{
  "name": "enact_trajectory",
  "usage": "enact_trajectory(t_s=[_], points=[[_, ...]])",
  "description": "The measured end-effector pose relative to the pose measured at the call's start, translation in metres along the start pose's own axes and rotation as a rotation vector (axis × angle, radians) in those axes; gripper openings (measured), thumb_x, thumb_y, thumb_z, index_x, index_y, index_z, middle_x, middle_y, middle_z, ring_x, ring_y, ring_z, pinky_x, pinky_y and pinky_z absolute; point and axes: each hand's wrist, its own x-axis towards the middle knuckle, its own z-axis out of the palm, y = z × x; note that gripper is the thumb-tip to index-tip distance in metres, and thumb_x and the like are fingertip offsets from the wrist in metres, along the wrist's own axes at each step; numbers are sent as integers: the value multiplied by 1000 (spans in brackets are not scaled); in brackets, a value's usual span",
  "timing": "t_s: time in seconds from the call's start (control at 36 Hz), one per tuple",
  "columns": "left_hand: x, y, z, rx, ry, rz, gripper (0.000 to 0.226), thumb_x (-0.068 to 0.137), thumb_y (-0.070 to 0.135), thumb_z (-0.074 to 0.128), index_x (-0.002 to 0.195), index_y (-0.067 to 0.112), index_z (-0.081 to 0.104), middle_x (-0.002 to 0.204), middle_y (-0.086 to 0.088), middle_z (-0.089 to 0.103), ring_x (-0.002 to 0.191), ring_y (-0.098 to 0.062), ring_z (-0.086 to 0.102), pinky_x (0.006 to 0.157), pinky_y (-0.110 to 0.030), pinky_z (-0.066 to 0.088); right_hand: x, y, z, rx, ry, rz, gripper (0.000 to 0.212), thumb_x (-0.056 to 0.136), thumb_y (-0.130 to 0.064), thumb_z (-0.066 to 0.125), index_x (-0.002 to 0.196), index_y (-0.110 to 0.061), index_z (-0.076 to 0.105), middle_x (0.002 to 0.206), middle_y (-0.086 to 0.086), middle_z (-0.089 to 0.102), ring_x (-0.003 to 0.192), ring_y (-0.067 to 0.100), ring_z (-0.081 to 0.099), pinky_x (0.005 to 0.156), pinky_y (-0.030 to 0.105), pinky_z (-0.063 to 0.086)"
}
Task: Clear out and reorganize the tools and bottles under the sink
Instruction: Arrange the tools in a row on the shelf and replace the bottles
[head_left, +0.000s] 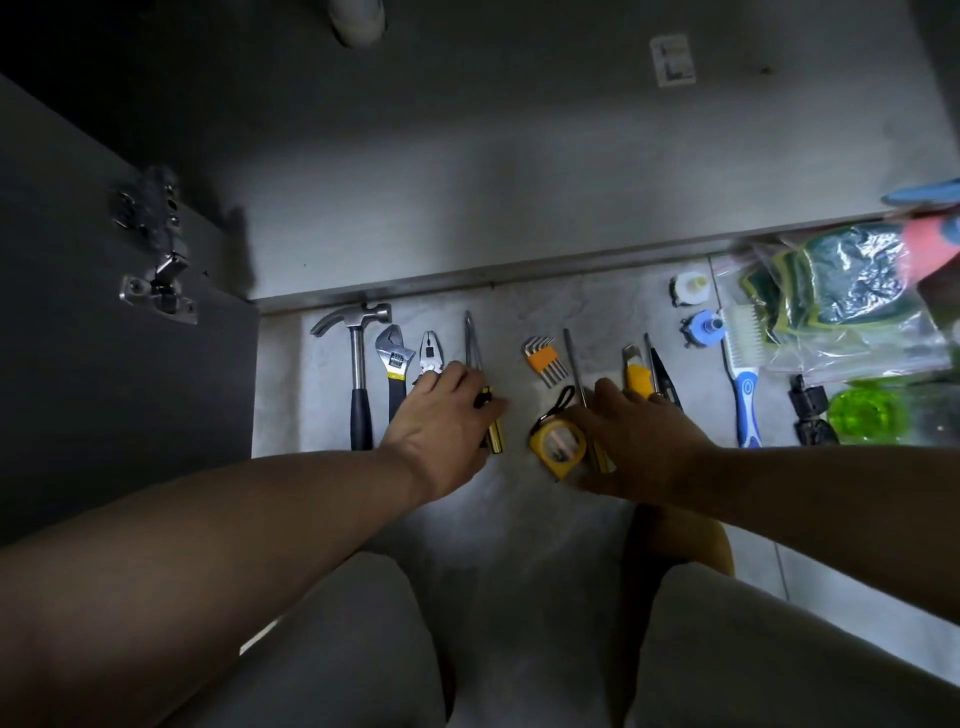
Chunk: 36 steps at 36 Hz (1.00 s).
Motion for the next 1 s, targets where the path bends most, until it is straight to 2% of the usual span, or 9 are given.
enact_trajectory(t_s=[0.14,0.33,0.53,0.61,0.72,0.81,0.89,1.0], points=[[9,6,-3,24,-31,4,60,95,48,52,151,30,40,143,-4,43,133,-29,34,110,-41,35,12,-11,1,37,70,62,93,69,-85,54,140,-29,34,132,6,46,113,28,58,96,48,48],[17,11,-4,48,-61,-16,65,91,46,59,151,28,40,144,-3,41,132,-28,33,109,-41,35,28,-30,-1,155,73,218,75,75,-63,68,126,-13,47,121,8,45,92,26,62,77,43,57],[28,22,-10,20,-19,-28,50,92,44,54,138,24,51,132,-8,42,123,-28,36,101,-40,36,21,-6,3,209,85,232,87,72,-64,74,134,-14,41,129,10,41,108,29,58,82,42,58],[40,29,-16,-49,-9,7,55,91,37,58,144,28,45,137,-6,40,125,-27,38,103,-39,37,18,10,4,209,97,275,92,70,-66,75,139,-15,38,135,13,38,113,30,56,82,40,57],[57,36,-24,-186,-156,-19,65,90,27,62,151,29,38,150,-9,31,132,-30,41,110,-40,38,16,32,3,208,137,351,88,70,-63,76,132,-9,42,134,17,39,112,33,54,81,41,54],[69,43,-29,-242,-285,-68,63,91,21,60,150,21,38,154,-16,21,132,-35,41,107,-41,45,16,48,1,227,153,380,86,71,-60,76,128,-5,43,134,21,38,113,37,54,84,44,53],[79,51,-30,-289,-328,-93,53,91,13,57,142,11,42,151,-20,18,127,-37,44,101,-39,47,15,58,-1,256,182,393,84,74,-57,75,130,-4,44,133,22,40,114,39,54,89,44,52],[91,56,-28,-384,-329,-95,46,90,10,57,134,4,47,149,-20,19,126,-36,45,106,-38,45,12,67,-2,370,187,382,79,74,-43,82,133,-6,44,134,20,42,117,35,52,95,41,49]])
